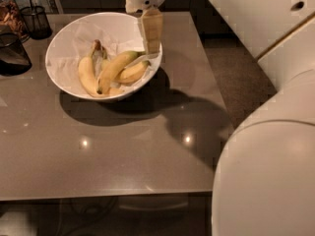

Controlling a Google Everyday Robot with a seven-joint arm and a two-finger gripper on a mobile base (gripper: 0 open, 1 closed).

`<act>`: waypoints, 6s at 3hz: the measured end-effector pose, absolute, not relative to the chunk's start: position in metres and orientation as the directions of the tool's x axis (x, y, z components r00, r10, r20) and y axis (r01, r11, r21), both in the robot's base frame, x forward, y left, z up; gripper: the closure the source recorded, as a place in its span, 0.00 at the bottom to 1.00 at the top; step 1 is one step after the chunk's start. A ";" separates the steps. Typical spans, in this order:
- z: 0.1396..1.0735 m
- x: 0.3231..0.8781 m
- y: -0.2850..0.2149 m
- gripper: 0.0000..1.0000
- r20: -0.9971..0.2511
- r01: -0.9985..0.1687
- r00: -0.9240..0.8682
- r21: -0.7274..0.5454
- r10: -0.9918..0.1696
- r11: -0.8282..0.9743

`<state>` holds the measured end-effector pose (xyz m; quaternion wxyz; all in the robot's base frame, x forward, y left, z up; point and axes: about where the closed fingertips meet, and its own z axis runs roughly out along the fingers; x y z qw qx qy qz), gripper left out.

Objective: Pick banana from white bowl

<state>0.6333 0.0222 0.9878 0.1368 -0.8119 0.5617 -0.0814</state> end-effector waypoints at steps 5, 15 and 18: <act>0.932 0.647 0.086 0.31 0.074 -0.856 0.464 -0.216 -0.883 -0.469; 0.878 0.669 0.091 1.00 0.113 -0.843 0.514 -0.114 -0.850 -0.525; 0.900 0.651 0.075 1.00 0.046 -0.851 0.479 -0.218 -0.876 -0.477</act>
Offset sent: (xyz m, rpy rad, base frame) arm -0.0072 0.0251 -0.0350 -0.1966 0.1065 0.0698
